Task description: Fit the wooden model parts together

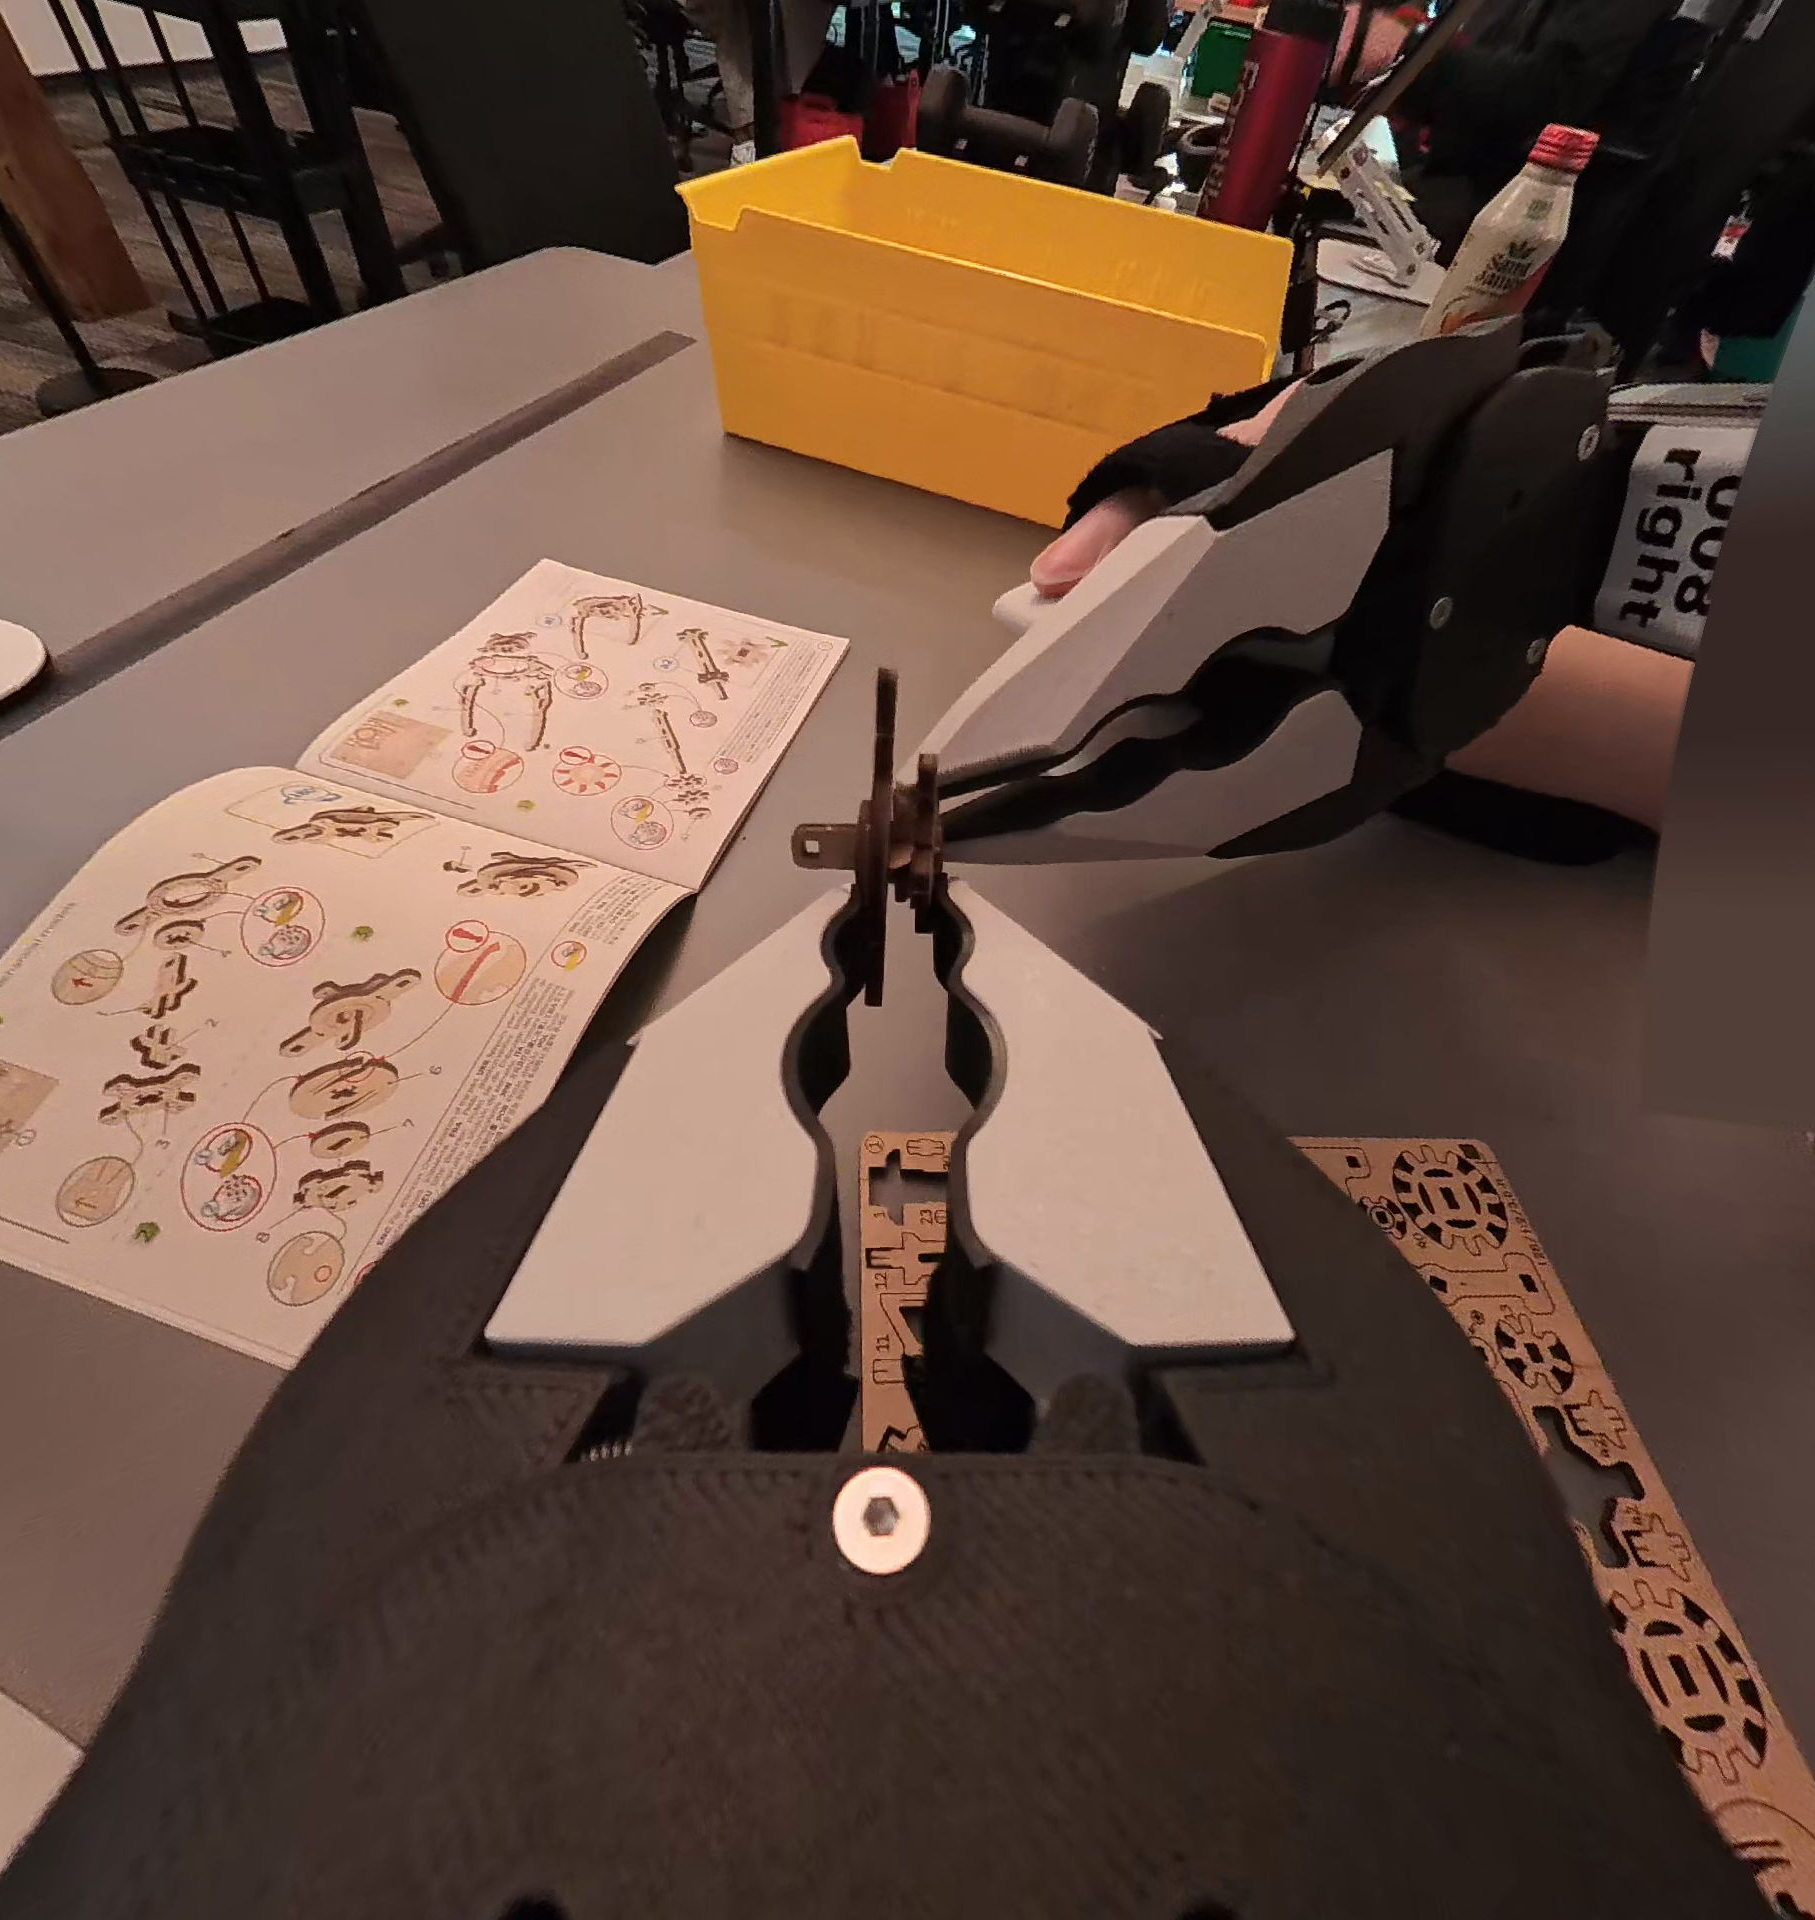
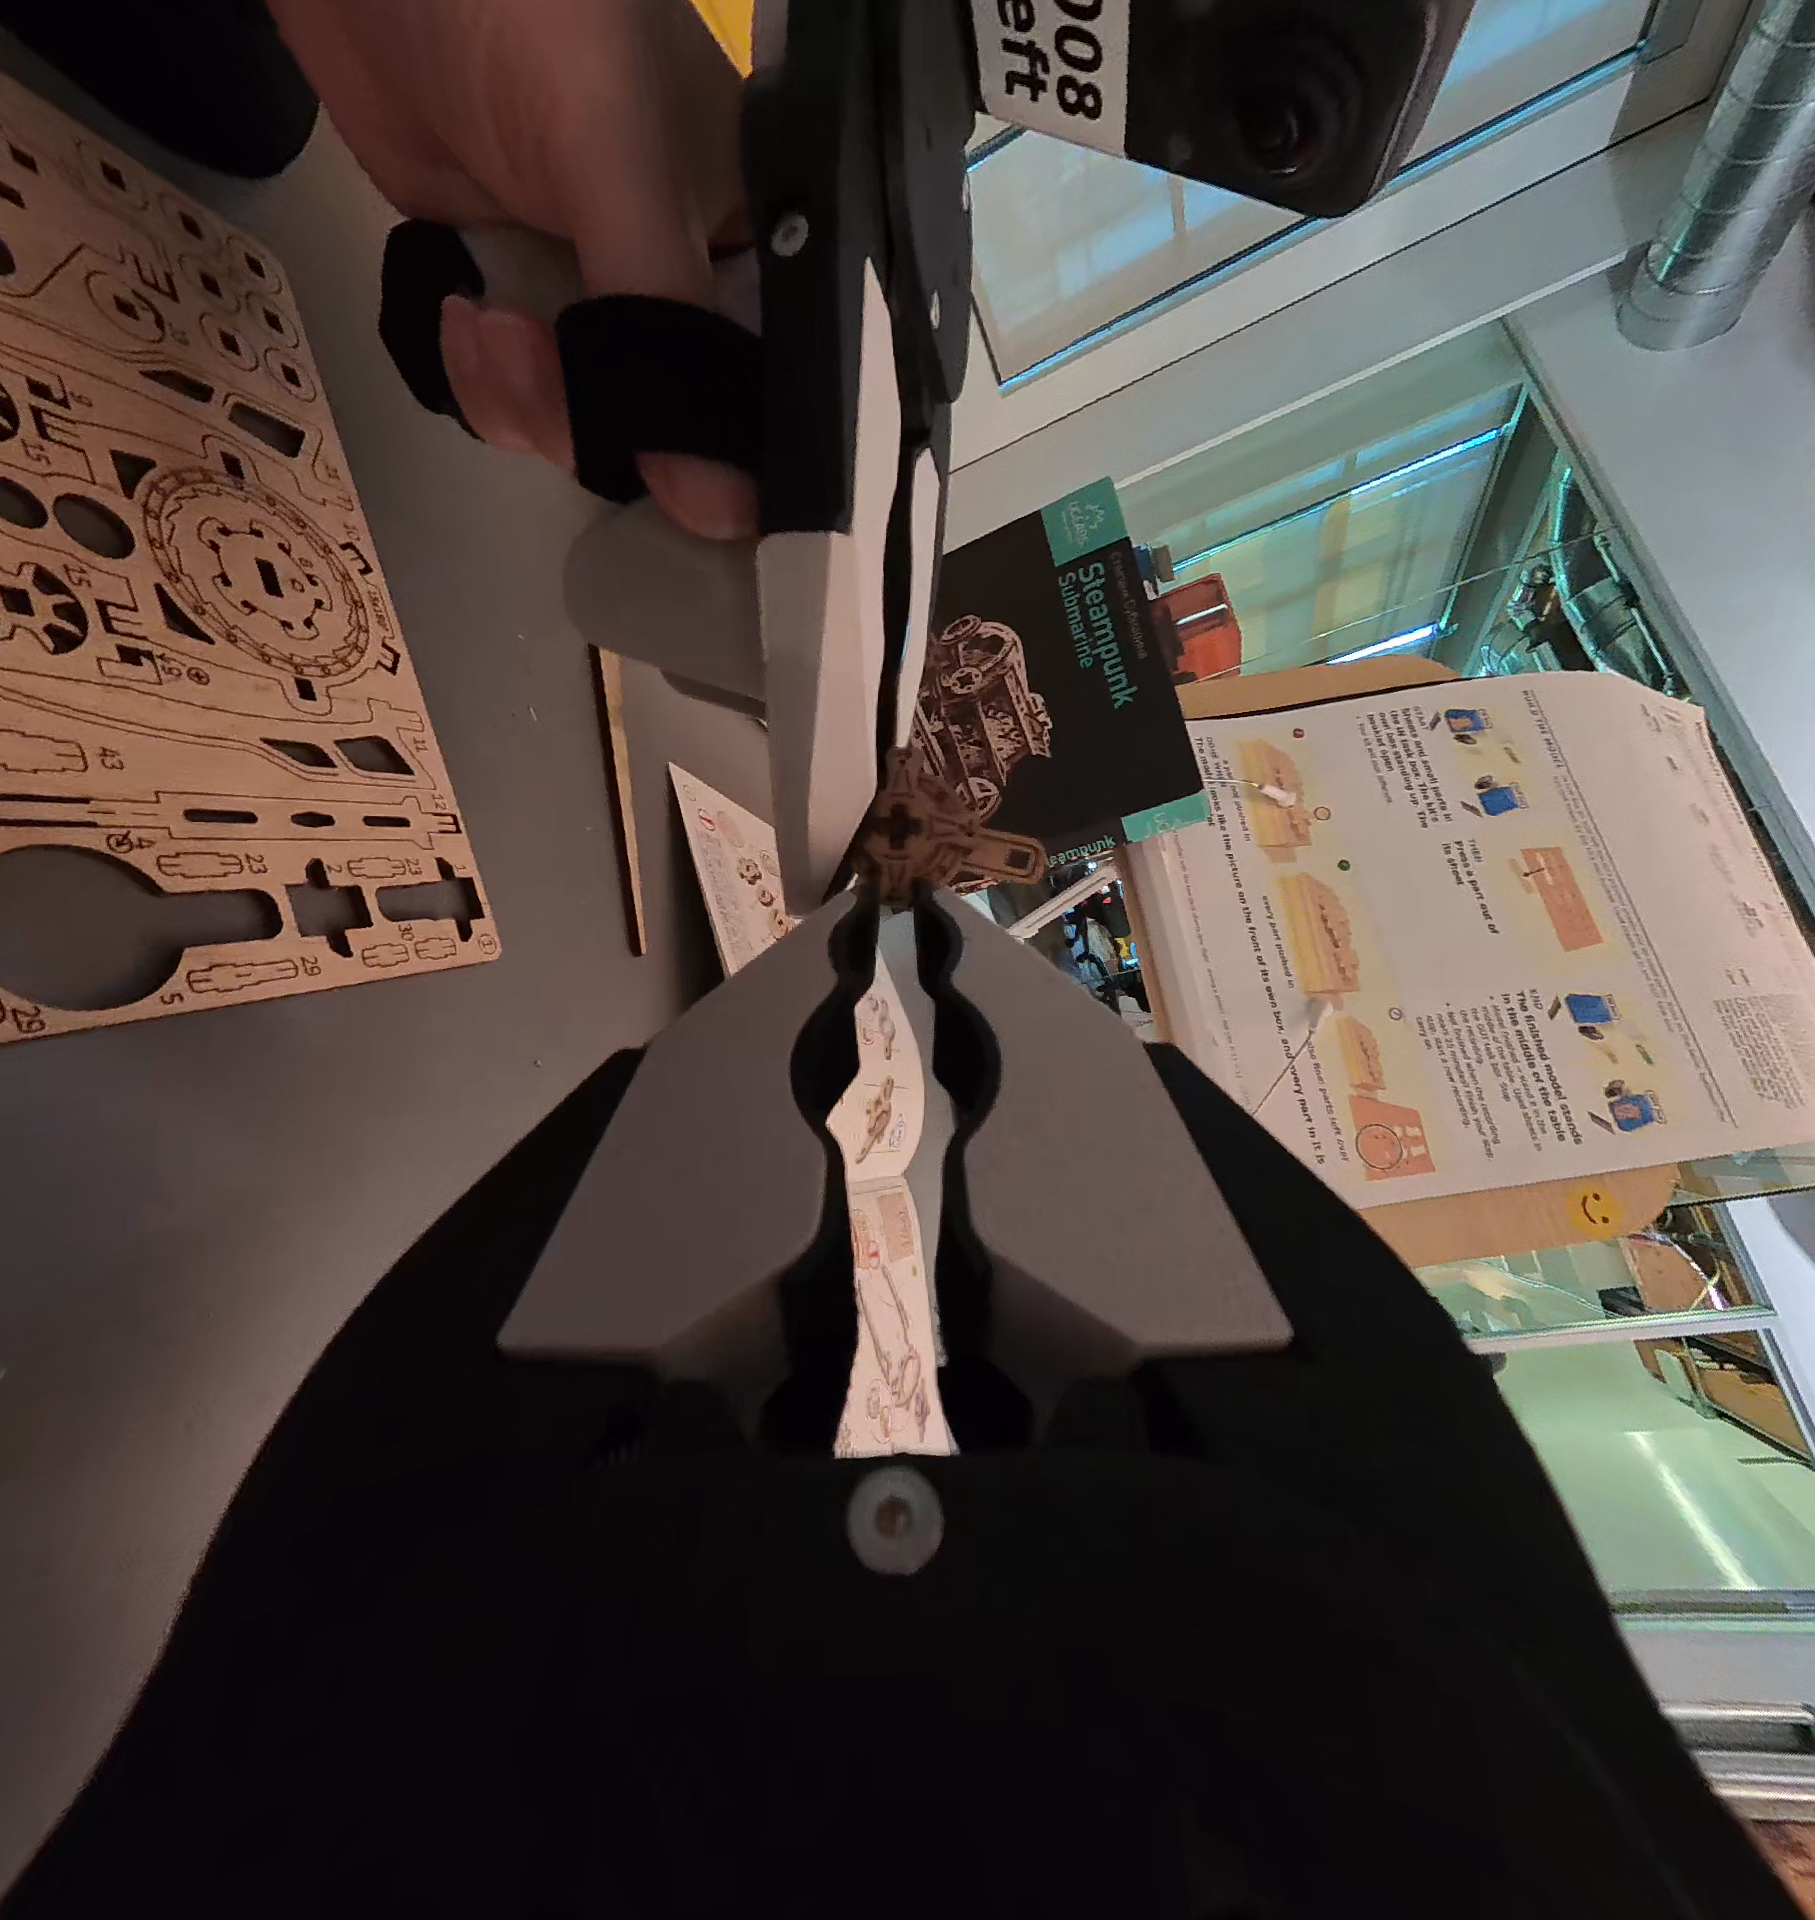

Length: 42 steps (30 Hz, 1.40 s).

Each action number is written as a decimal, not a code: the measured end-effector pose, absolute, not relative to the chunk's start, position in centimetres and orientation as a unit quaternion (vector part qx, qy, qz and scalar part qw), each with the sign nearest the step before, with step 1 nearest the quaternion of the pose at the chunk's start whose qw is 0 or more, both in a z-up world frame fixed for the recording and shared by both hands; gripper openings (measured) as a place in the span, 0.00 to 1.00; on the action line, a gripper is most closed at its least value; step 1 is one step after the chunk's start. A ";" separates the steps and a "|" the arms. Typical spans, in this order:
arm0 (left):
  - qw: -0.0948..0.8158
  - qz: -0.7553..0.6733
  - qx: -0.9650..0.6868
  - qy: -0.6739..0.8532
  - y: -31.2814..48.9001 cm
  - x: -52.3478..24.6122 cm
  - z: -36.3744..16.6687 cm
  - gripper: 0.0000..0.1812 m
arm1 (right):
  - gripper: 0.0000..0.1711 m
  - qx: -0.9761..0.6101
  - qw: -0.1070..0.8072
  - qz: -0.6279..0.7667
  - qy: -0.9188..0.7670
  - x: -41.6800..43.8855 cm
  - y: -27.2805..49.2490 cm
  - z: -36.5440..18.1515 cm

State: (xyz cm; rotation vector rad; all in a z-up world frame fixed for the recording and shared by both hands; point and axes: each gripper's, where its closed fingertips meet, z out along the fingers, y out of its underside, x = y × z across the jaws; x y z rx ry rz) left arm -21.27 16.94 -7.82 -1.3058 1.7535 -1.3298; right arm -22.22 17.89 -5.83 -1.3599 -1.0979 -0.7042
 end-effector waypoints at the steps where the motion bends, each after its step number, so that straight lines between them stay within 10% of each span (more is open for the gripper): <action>1: 0.284 -0.498 -0.489 0.657 16.9 -21.3 -7.9 0.05 | 0.03 -0.585 0.589 -0.298 -0.471 -22.2 17.9 -5.9; 19: 0.267 -0.428 -0.453 0.735 16.7 -22.3 -10.8 0.05 | 0.20 -0.700 0.609 0.090 -0.363 -22.1 16.9 -6.9; 42: 0.344 -0.382 -0.381 0.768 15.9 -22.3 -10.4 0.05 | 0.06 -0.696 0.579 0.036 -0.423 -23.4 16.6 -8.3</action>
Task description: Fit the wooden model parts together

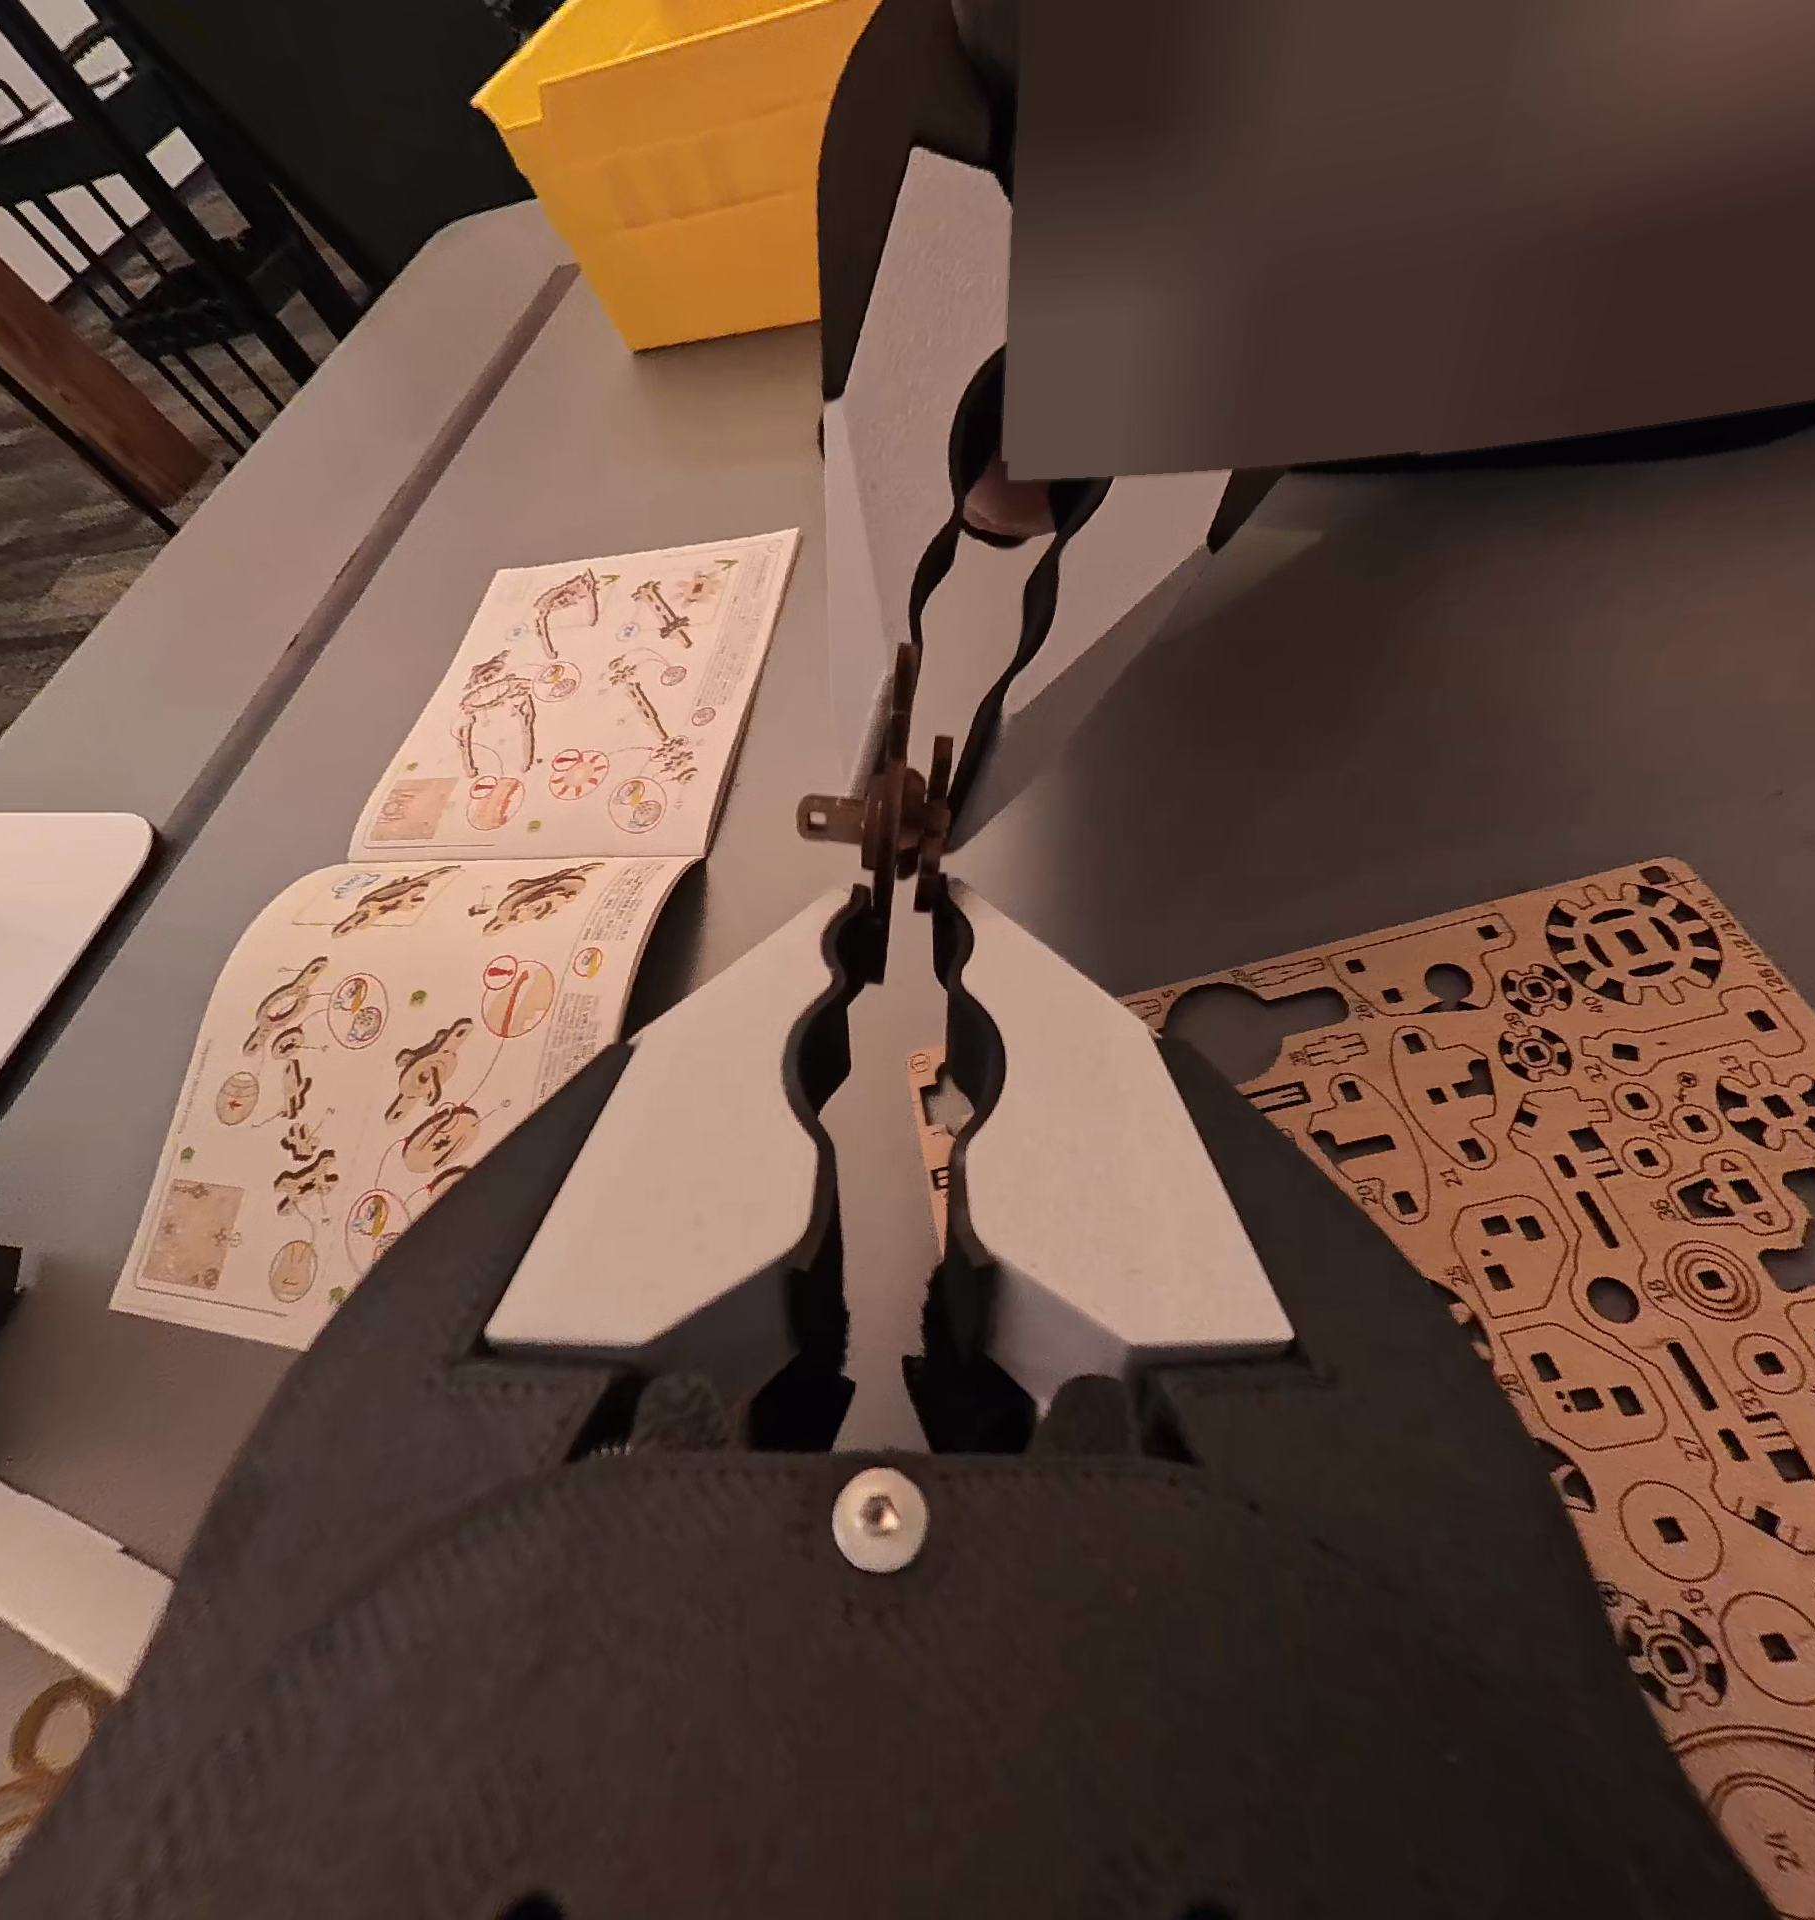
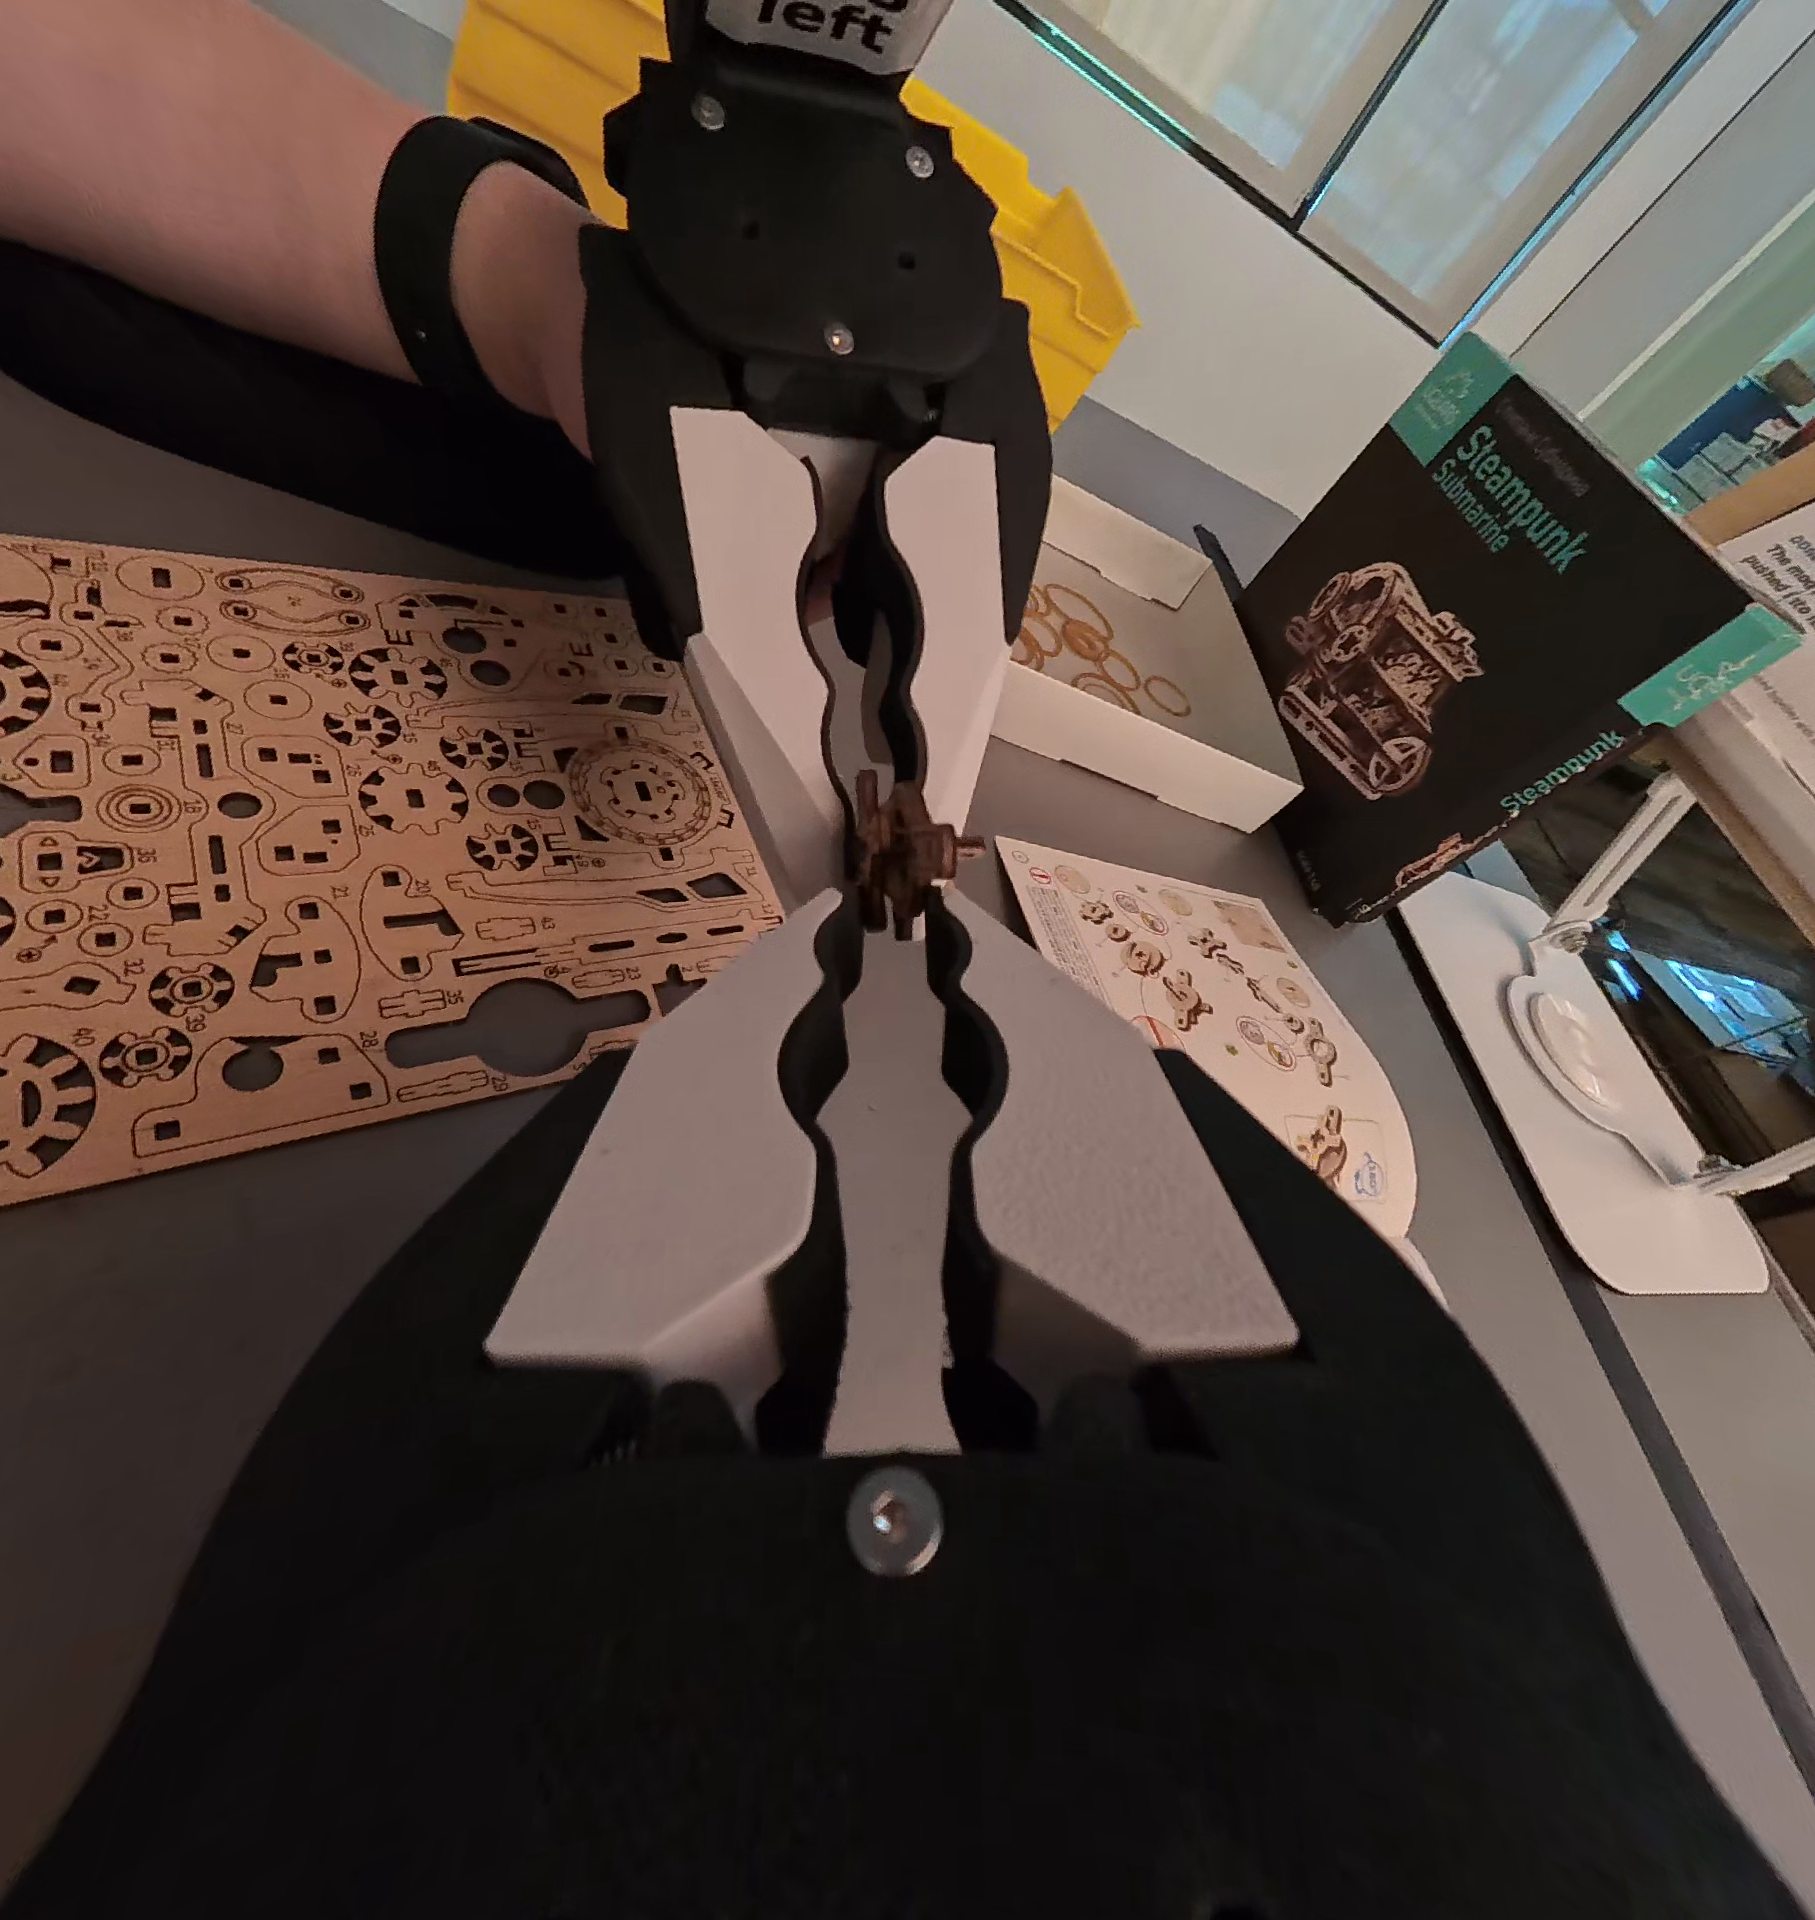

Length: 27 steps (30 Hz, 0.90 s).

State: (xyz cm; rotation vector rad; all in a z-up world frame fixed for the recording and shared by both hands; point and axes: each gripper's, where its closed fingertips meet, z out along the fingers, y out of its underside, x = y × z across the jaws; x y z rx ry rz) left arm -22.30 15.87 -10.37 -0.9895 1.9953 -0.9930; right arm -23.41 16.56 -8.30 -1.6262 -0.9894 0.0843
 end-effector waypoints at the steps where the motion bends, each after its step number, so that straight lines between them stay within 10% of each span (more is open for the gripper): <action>1: 0.347 -0.382 -0.384 0.766 16.1 -22.3 -10.3 0.06 | 0.06 -0.697 0.581 0.039 -0.417 -23.3 16.6 -8.2; 27: 0.253 -0.530 -0.446 0.675 16.0 -22.4 -7.4 0.07 | 0.05 -0.755 0.530 0.268 -0.277 -23.2 16.8 -8.5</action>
